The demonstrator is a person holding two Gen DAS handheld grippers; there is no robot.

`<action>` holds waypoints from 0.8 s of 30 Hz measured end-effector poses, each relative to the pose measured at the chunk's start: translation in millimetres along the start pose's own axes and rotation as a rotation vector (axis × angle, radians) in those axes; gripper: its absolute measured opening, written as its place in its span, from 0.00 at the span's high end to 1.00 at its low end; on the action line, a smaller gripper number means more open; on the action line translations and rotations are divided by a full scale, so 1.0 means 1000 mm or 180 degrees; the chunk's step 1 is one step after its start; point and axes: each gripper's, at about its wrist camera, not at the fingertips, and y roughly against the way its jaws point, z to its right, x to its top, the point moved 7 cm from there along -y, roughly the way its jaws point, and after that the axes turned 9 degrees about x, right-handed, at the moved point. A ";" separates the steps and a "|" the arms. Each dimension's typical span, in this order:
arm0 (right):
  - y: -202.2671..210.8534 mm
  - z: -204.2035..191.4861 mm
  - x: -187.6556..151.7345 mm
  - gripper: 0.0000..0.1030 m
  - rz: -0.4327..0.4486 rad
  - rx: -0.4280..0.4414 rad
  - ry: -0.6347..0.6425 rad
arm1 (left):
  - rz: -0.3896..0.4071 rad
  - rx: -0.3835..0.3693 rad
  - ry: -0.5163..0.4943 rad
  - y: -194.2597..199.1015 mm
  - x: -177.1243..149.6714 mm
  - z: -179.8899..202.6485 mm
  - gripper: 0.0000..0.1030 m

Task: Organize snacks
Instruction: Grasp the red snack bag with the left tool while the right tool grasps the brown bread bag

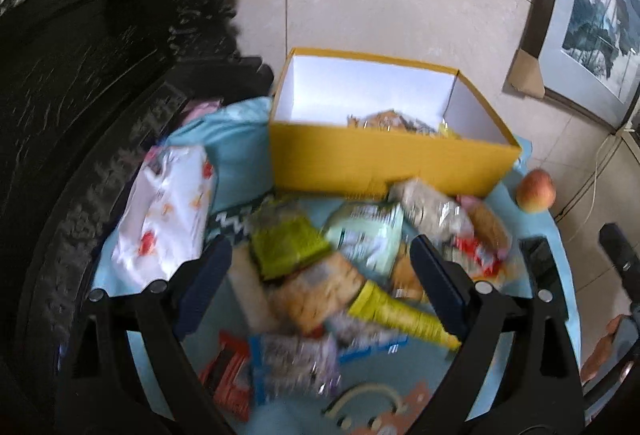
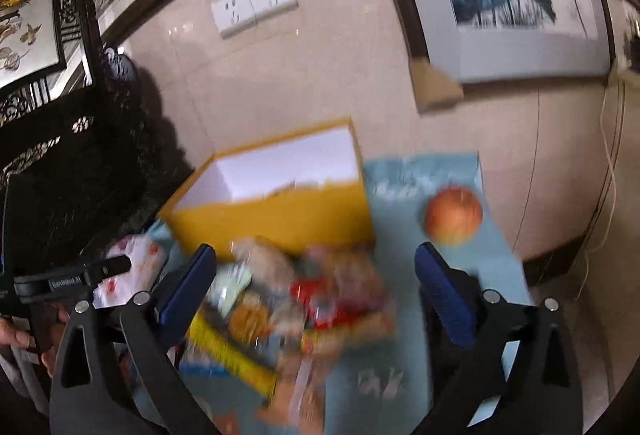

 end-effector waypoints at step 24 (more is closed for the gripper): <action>-0.016 0.008 -0.106 0.02 -0.0670 -0.0008 -0.0375 | -0.0095 0.0385 -0.0113 -0.037 -0.142 -0.037 0.10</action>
